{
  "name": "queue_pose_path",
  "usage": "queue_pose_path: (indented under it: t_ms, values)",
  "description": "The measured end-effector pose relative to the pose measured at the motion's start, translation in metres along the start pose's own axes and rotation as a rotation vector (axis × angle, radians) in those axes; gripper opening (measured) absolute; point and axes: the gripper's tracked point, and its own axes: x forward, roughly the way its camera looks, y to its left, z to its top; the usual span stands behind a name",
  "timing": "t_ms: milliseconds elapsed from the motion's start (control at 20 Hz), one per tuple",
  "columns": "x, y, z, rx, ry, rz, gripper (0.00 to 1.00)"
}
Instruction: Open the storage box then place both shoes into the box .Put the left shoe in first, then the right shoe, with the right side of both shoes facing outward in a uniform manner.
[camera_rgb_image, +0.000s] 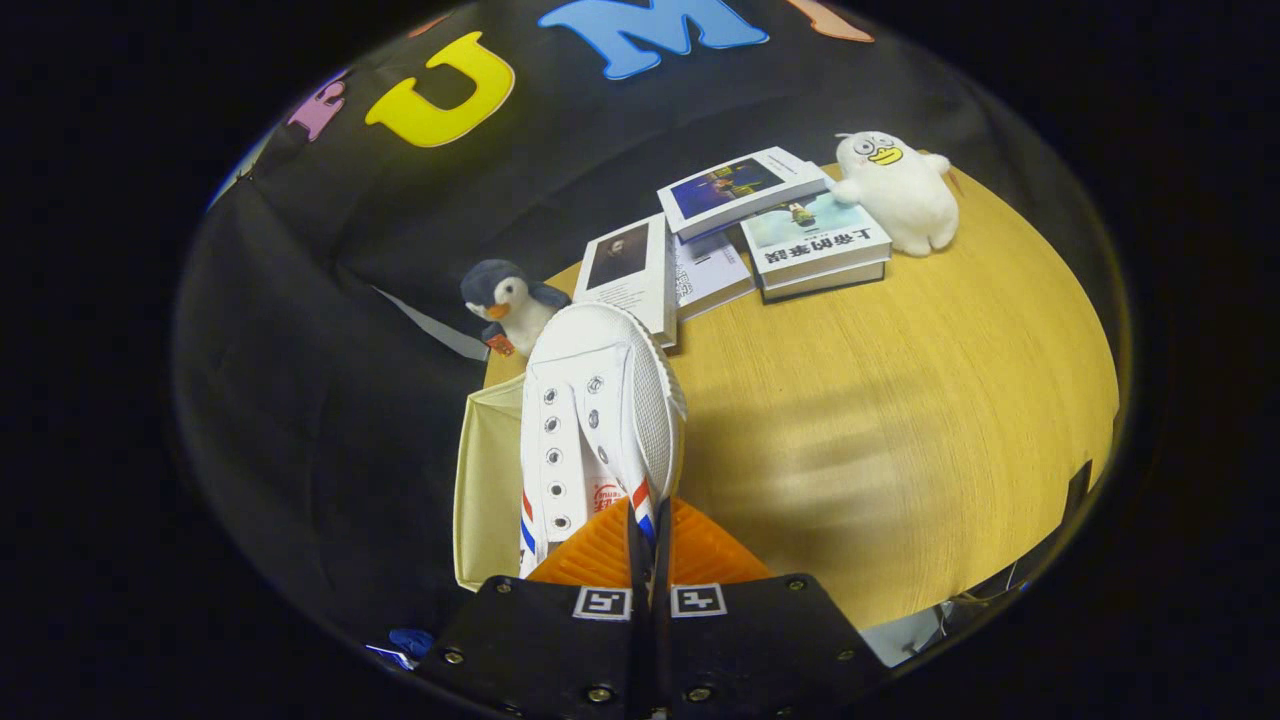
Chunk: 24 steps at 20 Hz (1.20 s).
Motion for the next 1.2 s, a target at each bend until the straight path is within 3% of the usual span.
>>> queue_pose_path:
  t_ms: [400,750,850,900,950,1000,1100,1200]
  values:
    - [0.038,0.058,-0.017,-0.068,0.041,0.020,0.00]
    - [0.072,0.052,-0.030,-0.111,0.064,-0.086,0.00]
    - [0.075,0.059,-0.032,-0.103,0.063,-0.058,0.03]
    - [0.074,0.068,-0.028,-0.084,0.044,-0.027,0.27]
    - [0.069,0.073,-0.019,-0.084,0.010,-0.013,0.36]
    - [0.064,0.076,-0.014,-0.097,-0.009,-0.002,0.61]
    - [0.051,0.078,-0.008,-0.158,-0.034,-0.008,0.96]
    - [0.035,0.076,0.000,-0.237,-0.077,-0.016,0.98]
